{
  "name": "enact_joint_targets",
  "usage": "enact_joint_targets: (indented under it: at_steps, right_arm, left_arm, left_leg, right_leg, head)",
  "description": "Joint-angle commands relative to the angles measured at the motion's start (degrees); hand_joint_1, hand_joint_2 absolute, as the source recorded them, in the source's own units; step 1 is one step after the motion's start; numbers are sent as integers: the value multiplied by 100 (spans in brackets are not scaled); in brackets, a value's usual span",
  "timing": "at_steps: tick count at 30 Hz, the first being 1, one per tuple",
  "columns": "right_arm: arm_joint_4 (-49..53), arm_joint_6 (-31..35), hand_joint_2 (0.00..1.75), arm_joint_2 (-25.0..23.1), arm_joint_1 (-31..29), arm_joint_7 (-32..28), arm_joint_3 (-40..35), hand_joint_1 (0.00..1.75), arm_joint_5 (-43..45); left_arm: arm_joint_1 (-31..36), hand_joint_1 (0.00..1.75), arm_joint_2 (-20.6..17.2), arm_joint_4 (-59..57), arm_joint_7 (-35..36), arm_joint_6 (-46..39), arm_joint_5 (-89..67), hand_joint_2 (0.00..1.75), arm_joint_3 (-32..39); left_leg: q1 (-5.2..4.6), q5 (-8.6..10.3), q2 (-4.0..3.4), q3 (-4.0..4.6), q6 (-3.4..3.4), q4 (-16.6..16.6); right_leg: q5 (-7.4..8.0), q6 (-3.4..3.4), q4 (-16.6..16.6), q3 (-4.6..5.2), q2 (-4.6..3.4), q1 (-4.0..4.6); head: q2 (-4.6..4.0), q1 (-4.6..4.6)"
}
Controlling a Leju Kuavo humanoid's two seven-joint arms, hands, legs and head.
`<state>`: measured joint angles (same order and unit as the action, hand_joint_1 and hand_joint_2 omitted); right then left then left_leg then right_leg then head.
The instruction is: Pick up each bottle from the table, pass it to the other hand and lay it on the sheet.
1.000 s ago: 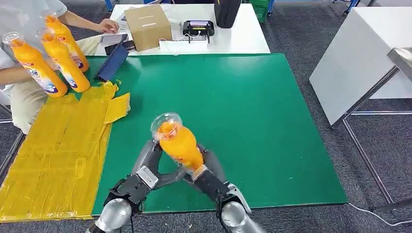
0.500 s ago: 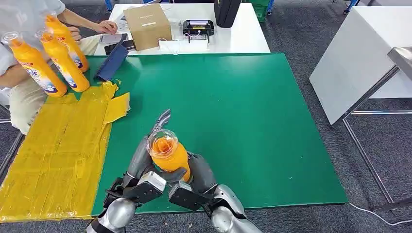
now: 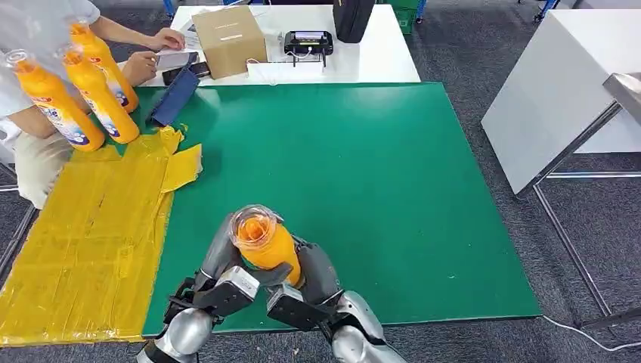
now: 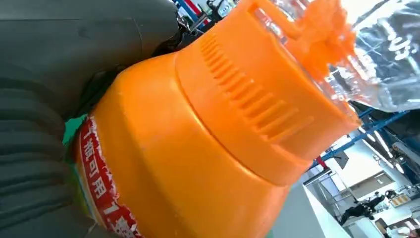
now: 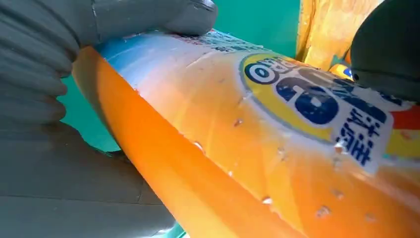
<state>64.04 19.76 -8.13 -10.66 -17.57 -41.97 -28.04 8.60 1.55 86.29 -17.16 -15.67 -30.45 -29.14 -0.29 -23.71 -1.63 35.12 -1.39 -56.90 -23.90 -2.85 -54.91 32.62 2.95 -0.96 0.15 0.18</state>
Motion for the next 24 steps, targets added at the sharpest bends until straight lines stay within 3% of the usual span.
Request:
enact_joint_targets:
  at_steps: [1,6,7,10,11,12,13,15,17,18,21,23,24]
  right_arm:
    - [993,366,0,203,476,-488,476,0,667]
    - [2836,208,0,277,1315,-664,1463,0,1348]
    - [3125,144,175,243,1454,-685,1574,0,1382]
    - [3623,111,175,220,1642,-688,1845,0,1360]
    - [3636,105,175,220,1636,-693,1856,0,1360]
    - [3615,108,175,198,1617,-743,1889,0,1366]
    - [3591,158,175,187,1556,-852,1909,0,1345]
    - [3408,323,175,169,1328,-810,1984,0,1136]
    - [3231,152,175,121,1147,-728,2056,0,1368]
    - [3188,151,175,103,1113,-741,2068,0,1373]
    - [3180,156,175,93,1102,-745,2068,0,1373]
    - [3220,163,175,99,1115,-751,2049,0,1389]
    - [3225,118,175,140,1090,-723,2028,0,1409]
  left_arm:
    - [377,175,-69,-395,187,-258,30,175,520]
    - [906,175,-356,-678,1270,-1593,-2782,175,1312]
    - [999,175,-379,-749,1458,-1653,-3268,175,1405]
    - [1409,175,-608,-1314,2433,-1646,-5771,175,1652]
    - [1449,175,-622,-1382,2432,-1648,-5776,175,1664]
    - [1665,175,-1127,-1560,3053,-1485,-5955,175,1202]
    - [2085,175,-1757,-1754,4125,-1130,-5955,175,76]
    - [2976,175,-2080,-2942,4739,-722,-5955,175,-1097]
    - [3510,175,-2000,-4254,4570,-581,-5955,175,-1485]
    - [3595,175,-1933,-4624,4557,-839,-5955,175,-1496]
    - [3623,175,-1909,-4774,4552,-957,-5955,175,-1499]
    - [3709,175,-1839,-5158,4464,-538,-5955,175,-1729]
    - [3638,175,-1662,-5567,4135,-363,-5955,175,-1294]
  left_leg:
    - [8,-6,24,-14,10,-3]
    - [12,-9,31,-13,14,-8]
    - [8,-4,38,-3,10,-9]
    - [5,3,30,5,11,-4]
    - [10,-4,33,-7,15,-8]
    - [12,-6,37,-12,17,-11]
    - [9,-3,36,-13,15,-5]
    - [11,2,44,-6,17,-7]
    - [15,17,85,-3,14,-6]
    - [13,20,45,-7,19,1]
    - [3,24,25,-8,22,6]
    - [11,22,14,-3,21,-2]
    - [13,18,21,-12,23,-4]
  right_leg:
    - [-11,12,-2,-20,-6,4]
    - [-15,16,-8,-17,-6,7]
    - [-13,11,-8,-10,9,5]
    - [-6,9,-7,1,5,2]
    - [-12,14,-10,-12,-4,6]
    - [-15,16,-11,-18,-6,7]
    - [-12,14,-7,-17,-4,4]
    - [-11,16,-11,-13,5,6]
    - [-12,15,-7,-20,47,9]
    - [-1,15,-3,-1,16,7]
    - [3,8,-10,-1,1,-1]
    - [4,10,-15,3,-14,6]
    - [-2,13,-15,-8,-15,8]
  head:
    - [0,0]
    - [0,-4]
    - [0,0]
    - [0,0]
    - [0,-2]
    - [0,-2]
    - [0,-2]
    - [0,-4]
    - [0,9]
    - [0,-2]
    - [0,-2]
    - [0,2]
    - [0,2]
